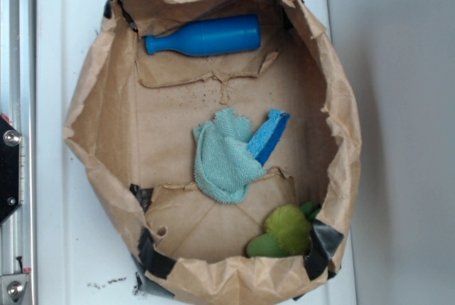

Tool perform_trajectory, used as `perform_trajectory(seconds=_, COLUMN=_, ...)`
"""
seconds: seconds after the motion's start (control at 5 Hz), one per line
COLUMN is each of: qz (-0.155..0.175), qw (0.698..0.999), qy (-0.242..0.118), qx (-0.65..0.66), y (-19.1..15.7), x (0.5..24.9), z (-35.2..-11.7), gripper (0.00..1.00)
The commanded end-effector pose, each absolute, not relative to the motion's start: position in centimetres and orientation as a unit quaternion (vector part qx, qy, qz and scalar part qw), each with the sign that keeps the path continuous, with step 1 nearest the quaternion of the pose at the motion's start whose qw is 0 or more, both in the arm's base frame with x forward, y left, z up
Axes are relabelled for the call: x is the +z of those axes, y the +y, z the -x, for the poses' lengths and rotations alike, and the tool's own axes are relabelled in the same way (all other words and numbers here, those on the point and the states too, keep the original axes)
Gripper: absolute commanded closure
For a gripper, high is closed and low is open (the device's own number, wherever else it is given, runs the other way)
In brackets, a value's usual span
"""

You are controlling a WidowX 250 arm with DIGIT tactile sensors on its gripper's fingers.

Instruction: Grab the blue bottle.

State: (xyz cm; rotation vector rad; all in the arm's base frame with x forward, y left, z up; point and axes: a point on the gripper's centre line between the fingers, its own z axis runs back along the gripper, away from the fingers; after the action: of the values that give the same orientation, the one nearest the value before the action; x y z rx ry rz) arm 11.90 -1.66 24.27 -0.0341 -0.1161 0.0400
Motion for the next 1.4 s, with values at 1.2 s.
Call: perform_trajectory(seconds=1.2, qz=-0.041, qw=0.989, qy=-0.077, qx=0.116, y=2.6, x=18.6, z=-23.9, gripper=0.0)
